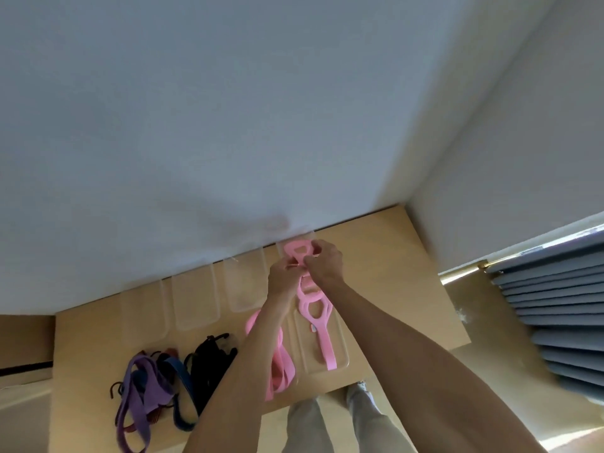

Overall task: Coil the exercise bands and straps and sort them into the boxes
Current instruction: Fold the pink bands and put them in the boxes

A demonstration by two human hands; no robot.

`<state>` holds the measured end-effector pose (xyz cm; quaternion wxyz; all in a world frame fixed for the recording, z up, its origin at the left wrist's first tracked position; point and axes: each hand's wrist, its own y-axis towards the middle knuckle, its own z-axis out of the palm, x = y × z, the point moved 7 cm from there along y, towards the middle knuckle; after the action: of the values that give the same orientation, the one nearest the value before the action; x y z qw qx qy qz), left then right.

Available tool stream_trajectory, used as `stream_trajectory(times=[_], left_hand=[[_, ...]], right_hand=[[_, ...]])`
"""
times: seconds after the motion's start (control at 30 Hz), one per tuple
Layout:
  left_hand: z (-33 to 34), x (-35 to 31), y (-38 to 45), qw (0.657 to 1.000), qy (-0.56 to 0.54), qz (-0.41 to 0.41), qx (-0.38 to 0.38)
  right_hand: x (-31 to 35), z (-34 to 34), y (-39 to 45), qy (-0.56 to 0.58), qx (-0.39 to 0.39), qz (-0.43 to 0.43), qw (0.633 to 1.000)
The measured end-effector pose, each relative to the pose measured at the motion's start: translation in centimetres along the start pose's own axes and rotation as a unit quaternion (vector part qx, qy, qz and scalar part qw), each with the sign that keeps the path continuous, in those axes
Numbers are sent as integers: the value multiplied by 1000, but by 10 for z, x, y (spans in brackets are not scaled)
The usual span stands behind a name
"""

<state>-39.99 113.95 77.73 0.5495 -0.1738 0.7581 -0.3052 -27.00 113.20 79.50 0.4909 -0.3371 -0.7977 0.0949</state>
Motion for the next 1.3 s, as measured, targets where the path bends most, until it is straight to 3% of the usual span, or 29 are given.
stream_trajectory(times=[0.4, 0.63, 0.7, 0.83, 0.9, 1.0, 1.17, 1.23, 1.3], left_hand=[[0, 7, 55, 963, 189, 178, -66], [-8, 2, 67, 958, 167, 213, -93], [-6, -2, 68, 937, 226, 249, -91], [-6, 3, 53, 844, 376, 353, -147], [-4, 10, 49, 810, 422, 387, -130], [-2, 21, 55, 790, 497, 357, -41], [-1, 14, 53, 761, 550, 344, -21], [0, 10, 50, 758, 551, 349, -24], [0, 7, 51, 754, 560, 342, -32]], right_hand=[[-17, 33, 46, -43, -6, 8, 999], [-11, 40, 58, -20, -33, -18, 999], [-13, 43, 62, -39, -22, -20, 999], [-18, 50, 66, -131, 4, -43, 990], [-18, 54, 66, -185, 21, -65, 980], [-19, 52, 64, -248, 19, -90, 964], [-9, 35, 47, -316, -11, -203, 927], [-7, 33, 36, -303, 13, -262, 916], [-17, 40, 29, -346, 86, -260, 897]])
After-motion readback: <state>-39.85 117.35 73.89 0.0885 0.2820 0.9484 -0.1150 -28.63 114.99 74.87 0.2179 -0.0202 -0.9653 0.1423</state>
